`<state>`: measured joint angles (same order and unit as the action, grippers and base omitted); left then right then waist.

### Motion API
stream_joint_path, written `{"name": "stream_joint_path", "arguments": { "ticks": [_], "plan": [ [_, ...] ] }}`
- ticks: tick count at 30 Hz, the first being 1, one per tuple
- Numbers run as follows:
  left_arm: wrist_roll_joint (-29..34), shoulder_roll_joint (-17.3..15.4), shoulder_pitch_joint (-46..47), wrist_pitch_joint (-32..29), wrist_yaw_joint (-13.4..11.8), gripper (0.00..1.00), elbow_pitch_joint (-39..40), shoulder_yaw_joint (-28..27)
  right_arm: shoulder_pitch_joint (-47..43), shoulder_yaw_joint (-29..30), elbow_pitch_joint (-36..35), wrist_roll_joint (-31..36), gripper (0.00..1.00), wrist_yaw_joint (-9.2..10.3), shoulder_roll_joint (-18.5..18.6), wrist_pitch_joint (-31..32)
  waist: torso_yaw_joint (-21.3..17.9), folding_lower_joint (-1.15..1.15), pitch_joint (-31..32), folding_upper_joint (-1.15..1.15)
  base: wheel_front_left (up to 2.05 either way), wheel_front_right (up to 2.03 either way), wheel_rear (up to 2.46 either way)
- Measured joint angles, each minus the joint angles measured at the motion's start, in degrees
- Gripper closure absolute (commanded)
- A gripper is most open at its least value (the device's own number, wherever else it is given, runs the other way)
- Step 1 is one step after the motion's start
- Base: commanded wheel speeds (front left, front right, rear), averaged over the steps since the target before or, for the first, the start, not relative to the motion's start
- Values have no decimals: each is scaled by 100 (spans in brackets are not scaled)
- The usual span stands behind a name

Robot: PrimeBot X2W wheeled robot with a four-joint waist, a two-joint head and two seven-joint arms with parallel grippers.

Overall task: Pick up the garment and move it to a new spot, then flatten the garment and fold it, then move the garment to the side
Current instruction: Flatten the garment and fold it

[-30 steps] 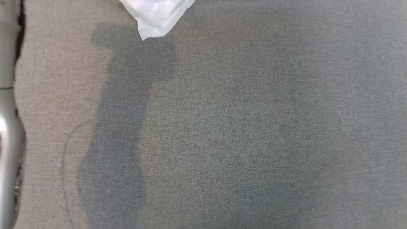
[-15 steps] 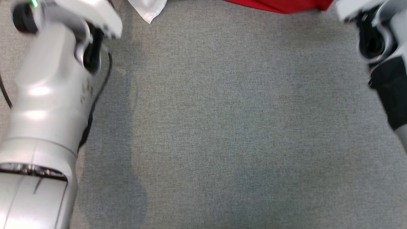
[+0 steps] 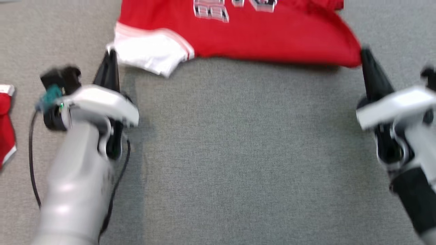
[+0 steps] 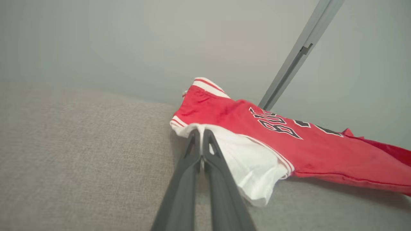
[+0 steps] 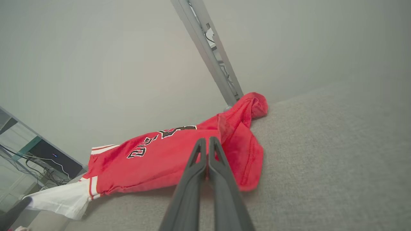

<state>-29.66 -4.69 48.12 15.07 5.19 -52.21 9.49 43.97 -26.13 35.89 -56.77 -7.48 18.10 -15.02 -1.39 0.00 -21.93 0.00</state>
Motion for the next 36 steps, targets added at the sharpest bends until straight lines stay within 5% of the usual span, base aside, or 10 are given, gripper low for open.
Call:
{"name": "stream_joint_path", "arguments": {
  "ticks": [5, 9, 20, 26, 36],
  "plan": [
    [397, 46, -1341, 0, -279, 100, 1483, -63, -1329, 454, -829, -107, 100, 0, 40, -9, 10, 0, 309, 0, 0, 0, 0],
    [243, 46, -2560, -14, -237, 100, 2602, -65, -2207, 664, -1382, -109, 100, 0, 32, -11, -6, 0, 515, 0, 0, 0, 0],
    [-60, -352, -5445, -1391, -910, 100, 6453, -168, -3885, 956, -2113, 654, 100, 1, 274, -11, 1, 0, 1110, 0, 0, 0, 0],
    [149, -772, -6495, -2230, -1185, 100, 7742, -4, -4617, 1089, -2395, 1195, 100, 0, 326, 311, 101, 0, 1508, 0, 0, 0, 0],
    [442, -1323, -7574, -3455, -1551, 100, 8901, 141, -5913, 1987, -3077, 1850, 100, 0, -82, 1038, 261, 0, 1930, 0, 0, 0, 0]
  ]
}}
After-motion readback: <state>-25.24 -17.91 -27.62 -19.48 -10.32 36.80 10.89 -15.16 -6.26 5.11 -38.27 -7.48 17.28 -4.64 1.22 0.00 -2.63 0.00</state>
